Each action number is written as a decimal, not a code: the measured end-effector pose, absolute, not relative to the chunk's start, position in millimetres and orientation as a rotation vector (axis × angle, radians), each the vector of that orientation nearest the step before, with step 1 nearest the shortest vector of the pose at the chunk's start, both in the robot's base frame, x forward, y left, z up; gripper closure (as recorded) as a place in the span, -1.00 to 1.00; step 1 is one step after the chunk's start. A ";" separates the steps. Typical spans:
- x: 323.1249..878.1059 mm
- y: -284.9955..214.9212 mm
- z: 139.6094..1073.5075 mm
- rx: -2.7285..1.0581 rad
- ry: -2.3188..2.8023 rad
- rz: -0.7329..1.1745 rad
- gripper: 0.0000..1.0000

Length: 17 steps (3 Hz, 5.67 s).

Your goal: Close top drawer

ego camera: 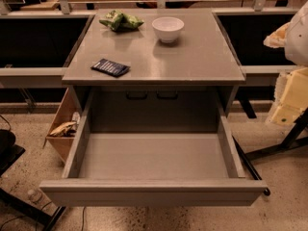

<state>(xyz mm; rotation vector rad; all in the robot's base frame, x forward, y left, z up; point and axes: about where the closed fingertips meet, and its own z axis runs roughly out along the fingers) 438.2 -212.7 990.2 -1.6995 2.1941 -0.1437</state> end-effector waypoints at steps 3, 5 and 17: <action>393.8 -173.7 921.5 -1.681 2.275 -0.032 -0.48; 299.4 -156.0 831.8 -1.647 2.426 0.041 0.46; 465.9 -112.3 597.2 -1.662 2.073 0.054 1.00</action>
Offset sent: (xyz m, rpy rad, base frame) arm -0.0070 0.0454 -0.0551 -0.0068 0.0753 0.0567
